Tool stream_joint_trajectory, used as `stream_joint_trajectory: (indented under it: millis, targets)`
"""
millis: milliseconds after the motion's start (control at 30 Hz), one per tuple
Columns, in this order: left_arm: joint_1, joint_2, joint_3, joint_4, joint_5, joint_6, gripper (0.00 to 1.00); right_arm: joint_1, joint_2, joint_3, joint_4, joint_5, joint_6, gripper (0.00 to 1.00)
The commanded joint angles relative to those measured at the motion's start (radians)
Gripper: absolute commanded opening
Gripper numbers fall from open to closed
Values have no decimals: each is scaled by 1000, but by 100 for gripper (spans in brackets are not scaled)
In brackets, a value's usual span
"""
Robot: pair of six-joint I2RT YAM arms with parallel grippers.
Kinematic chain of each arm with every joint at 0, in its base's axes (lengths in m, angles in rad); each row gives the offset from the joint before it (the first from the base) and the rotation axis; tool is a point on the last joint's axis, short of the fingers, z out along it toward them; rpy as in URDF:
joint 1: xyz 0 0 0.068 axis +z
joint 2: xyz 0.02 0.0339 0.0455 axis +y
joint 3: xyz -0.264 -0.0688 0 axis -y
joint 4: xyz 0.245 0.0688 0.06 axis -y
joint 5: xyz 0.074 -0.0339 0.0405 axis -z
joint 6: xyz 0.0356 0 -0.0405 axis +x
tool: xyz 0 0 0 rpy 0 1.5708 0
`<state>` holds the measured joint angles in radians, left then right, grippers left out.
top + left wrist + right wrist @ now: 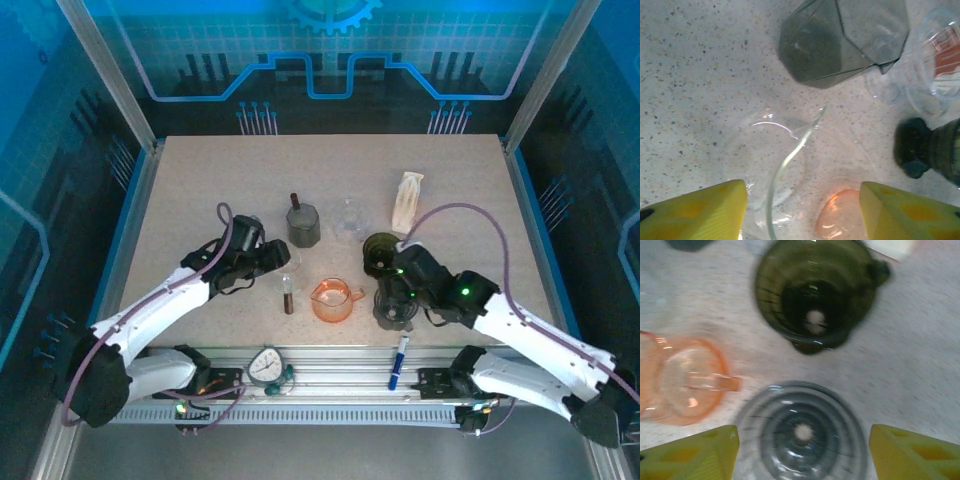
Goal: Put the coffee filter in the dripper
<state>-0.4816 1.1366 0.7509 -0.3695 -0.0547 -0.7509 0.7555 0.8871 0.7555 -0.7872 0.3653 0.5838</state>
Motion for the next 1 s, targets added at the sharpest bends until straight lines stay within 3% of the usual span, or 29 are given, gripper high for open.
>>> stream_joint_trajectory:
  millis: [0, 200, 367, 700, 967]
  targets:
    - [5, -70, 23, -23, 20, 20, 70, -89, -48, -45, -109, 3, 60, 71]
    - [3, -128, 5, -35, 44, 18, 74, -209, -6, -80, -53, -85, 61, 70]
    - [3, -142, -27, -29, 50, 5, 77, -264, 51, -123, 36, -198, 54, 63]
    - [3, -150, -40, -29, 49, 0, 81, -317, 85, -193, 127, -299, 53, 36]
    - [3, -170, -25, -51, 25, 0, 86, -321, 33, -179, 111, -314, 39, 5]
